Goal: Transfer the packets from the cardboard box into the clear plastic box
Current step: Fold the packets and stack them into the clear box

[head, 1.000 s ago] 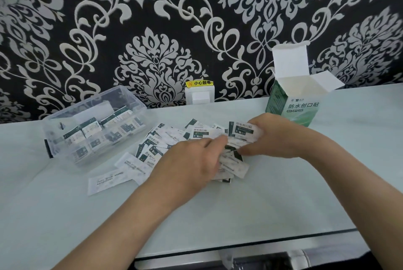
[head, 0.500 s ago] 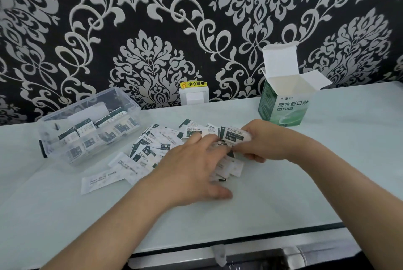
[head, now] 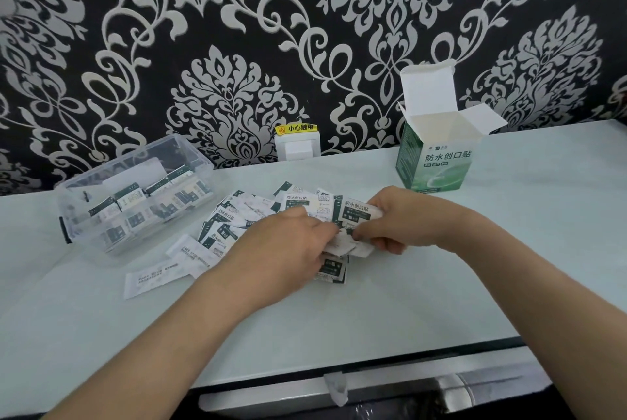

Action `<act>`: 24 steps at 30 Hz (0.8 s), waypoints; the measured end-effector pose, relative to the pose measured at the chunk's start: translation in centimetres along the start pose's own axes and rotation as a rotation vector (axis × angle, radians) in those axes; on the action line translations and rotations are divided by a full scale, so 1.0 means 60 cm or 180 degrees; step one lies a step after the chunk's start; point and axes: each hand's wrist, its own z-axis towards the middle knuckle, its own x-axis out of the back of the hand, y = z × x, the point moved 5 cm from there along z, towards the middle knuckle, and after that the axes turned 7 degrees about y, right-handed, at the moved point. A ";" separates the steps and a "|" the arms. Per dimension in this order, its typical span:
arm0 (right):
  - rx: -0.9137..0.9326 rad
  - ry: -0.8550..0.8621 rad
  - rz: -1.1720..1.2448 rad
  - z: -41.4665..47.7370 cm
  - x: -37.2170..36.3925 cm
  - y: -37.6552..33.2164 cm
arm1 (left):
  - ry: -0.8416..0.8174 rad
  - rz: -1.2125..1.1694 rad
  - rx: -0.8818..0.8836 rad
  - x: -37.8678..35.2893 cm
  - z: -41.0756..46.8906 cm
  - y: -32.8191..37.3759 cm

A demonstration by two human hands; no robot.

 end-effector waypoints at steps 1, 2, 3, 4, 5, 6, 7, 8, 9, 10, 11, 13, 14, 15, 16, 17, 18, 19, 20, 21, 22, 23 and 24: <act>-0.0021 -0.0027 0.0062 0.000 0.000 0.000 | 0.0083 0.0111 -0.0094 -0.002 0.002 0.002; -0.0044 -0.0055 0.0132 0.001 0.000 0.001 | 0.0204 0.0246 -0.0236 -0.002 0.003 0.003; -0.0060 -0.0070 0.0204 0.001 0.002 0.001 | 0.0370 0.0331 -0.0301 -0.002 0.003 0.002; -0.0068 -0.0054 0.0277 0.001 0.005 0.001 | 0.0588 0.0351 -0.0326 -0.001 0.004 0.000; -0.0067 0.0015 0.0387 0.003 0.010 0.000 | 0.0896 0.0361 -0.0356 0.000 0.005 -0.006; -0.0056 0.0165 0.0580 0.006 0.019 0.000 | 0.1116 0.0232 -0.0343 0.005 0.006 -0.009; -0.0060 0.0370 0.0886 0.007 0.030 0.000 | 0.1333 -0.0077 -0.0215 0.019 0.007 -0.009; -0.0072 0.0560 0.1285 0.009 0.041 -0.002 | 0.1540 -0.0564 0.0097 0.037 0.007 -0.012; -0.0098 0.0676 0.1814 0.008 0.048 -0.003 | 0.1721 -0.1160 0.0551 0.052 0.007 -0.017; -0.0133 0.0672 0.2436 0.009 0.050 -0.005 | 0.1847 -0.1868 0.1087 0.062 0.006 -0.025; -0.0174 0.0568 0.3062 0.008 0.046 -0.012 | 0.1830 -0.2657 0.1636 0.064 0.007 -0.030; -0.0186 0.0125 0.3752 0.005 0.025 -0.034 | 0.1660 -0.3987 0.2405 0.055 0.011 -0.026; -0.0108 -0.0068 0.3694 0.004 0.011 -0.043 | 0.1622 -0.4308 0.2552 0.054 0.014 -0.020; -0.0004 -0.0152 0.3510 0.003 -0.004 -0.053 | 0.1629 -0.4465 0.2603 0.054 0.017 -0.015; 0.0078 -0.0157 0.3344 0.001 -0.016 -0.061 | 0.1651 -0.4543 0.2606 0.053 0.018 -0.009; 0.0113 -0.0107 0.3296 -0.002 -0.023 -0.068 | 0.1676 -0.4586 0.2599 0.051 0.019 -0.003; 0.0102 -0.0019 0.3334 -0.003 -0.027 -0.072 | 0.1697 -0.4552 0.2577 0.048 0.020 0.001; 0.0085 0.0032 0.3395 -0.004 -0.031 -0.075 | 0.1723 -0.4441 0.2546 0.044 0.020 0.003; 0.0063 0.0062 0.3445 -0.005 -0.033 -0.077 | 0.1766 -0.4238 0.2498 0.041 0.019 0.003; 0.0039 0.0058 0.3500 -0.006 -0.034 -0.078 | 0.1814 -0.3941 0.2423 0.039 0.020 0.000; 0.0015 0.0037 0.3551 -0.006 -0.035 -0.078 | 0.1849 -0.3577 0.2326 0.038 0.019 -0.004; -0.0008 0.0015 0.3611 -0.006 -0.036 -0.079 | 0.1859 -0.3170 0.2246 0.038 0.018 -0.009; -0.0022 0.0006 0.3657 -0.006 -0.036 -0.081 | 0.1855 -0.2802 0.2190 0.038 0.017 -0.013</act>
